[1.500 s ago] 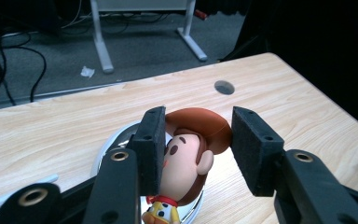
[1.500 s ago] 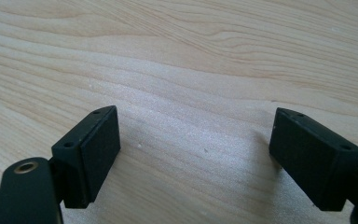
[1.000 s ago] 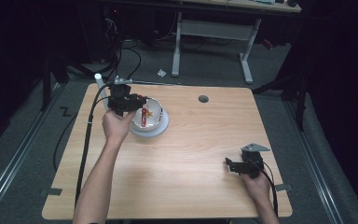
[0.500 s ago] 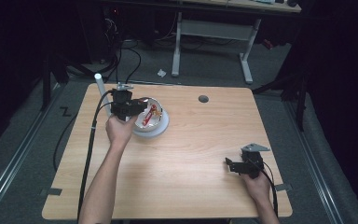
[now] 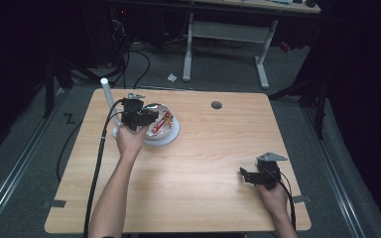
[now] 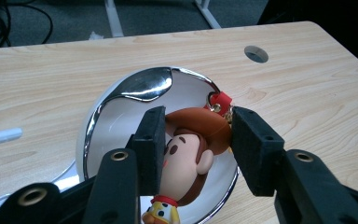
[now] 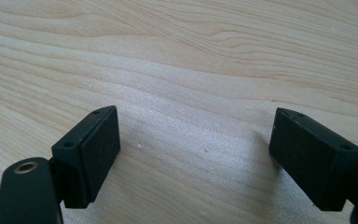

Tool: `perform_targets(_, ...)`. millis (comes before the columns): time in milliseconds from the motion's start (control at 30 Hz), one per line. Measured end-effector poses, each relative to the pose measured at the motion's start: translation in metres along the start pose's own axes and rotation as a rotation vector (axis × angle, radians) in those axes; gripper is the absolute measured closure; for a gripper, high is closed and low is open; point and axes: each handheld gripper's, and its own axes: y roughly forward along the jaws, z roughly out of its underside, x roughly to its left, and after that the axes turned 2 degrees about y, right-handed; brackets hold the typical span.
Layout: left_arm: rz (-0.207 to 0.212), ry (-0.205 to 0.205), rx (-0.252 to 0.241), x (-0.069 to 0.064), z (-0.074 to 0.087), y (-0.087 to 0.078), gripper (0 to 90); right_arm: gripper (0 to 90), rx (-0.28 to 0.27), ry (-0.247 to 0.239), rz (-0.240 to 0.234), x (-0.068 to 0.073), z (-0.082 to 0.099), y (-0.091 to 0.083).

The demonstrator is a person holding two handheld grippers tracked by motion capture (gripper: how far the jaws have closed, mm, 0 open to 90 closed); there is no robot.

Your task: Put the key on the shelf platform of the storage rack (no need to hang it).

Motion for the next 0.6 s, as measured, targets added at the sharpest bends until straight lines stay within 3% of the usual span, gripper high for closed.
perform_targets(233, -0.021, -0.009, 0.001, 0.004, 0.002, 0.006, 56.4, 16.1, 0.000, 0.000, 0.000, 0.000, 0.000, 0.000)
perform_targets(400, -0.040, 0.022, 0.004, 0.010, 0.008, 0.014, 56.3, 16.1, 0.000, 0.000, 0.000, 0.000, 0.000, 0.000)
perform_targets(600, -0.050, 0.016, 0.011, 0.011, 0.013, 0.019, 56.2, 16.2, 0.000, 0.000, 0.000, 0.000, 0.000, 0.000)
